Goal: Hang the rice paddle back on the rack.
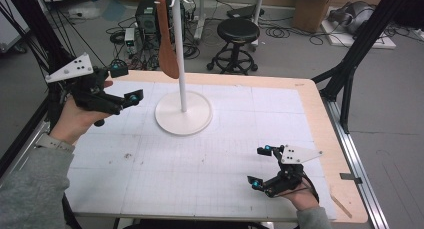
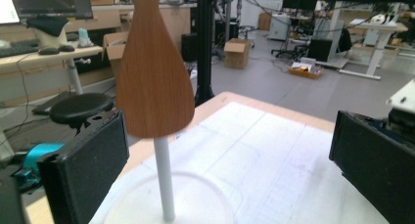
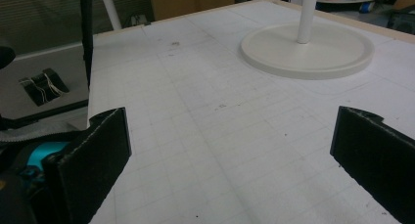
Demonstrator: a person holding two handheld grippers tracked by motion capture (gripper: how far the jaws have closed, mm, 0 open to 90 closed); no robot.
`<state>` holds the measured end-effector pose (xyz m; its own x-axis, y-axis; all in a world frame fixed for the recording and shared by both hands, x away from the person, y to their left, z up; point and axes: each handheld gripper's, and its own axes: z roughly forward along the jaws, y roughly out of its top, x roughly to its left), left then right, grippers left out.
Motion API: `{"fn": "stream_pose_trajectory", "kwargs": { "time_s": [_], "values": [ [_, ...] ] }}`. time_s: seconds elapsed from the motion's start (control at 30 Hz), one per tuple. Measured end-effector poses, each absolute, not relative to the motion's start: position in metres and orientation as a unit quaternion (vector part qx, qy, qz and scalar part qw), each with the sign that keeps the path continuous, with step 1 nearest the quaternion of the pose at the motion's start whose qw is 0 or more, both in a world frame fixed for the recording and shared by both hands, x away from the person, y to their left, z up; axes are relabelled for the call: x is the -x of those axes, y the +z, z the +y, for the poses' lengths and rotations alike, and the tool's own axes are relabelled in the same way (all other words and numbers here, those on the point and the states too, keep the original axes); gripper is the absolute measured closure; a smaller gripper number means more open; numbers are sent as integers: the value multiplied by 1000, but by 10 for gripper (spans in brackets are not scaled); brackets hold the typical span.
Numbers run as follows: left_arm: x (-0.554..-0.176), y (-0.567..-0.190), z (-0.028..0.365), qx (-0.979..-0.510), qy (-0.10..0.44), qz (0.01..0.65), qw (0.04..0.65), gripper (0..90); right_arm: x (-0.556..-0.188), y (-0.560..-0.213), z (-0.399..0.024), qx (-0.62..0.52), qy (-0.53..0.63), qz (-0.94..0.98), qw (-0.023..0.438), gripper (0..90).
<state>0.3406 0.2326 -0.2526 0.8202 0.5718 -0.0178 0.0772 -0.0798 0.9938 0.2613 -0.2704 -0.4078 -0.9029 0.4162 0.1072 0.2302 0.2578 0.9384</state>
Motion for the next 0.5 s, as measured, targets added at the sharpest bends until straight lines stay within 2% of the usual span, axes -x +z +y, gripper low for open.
{"fn": "stream_pose_trajectory", "kwargs": {
  "time_s": [0.5],
  "values": [
    [-328,-309,251,-700,187,266,636,17,-264,-406,-272,-210,577,784,85,0]
  ]
}}
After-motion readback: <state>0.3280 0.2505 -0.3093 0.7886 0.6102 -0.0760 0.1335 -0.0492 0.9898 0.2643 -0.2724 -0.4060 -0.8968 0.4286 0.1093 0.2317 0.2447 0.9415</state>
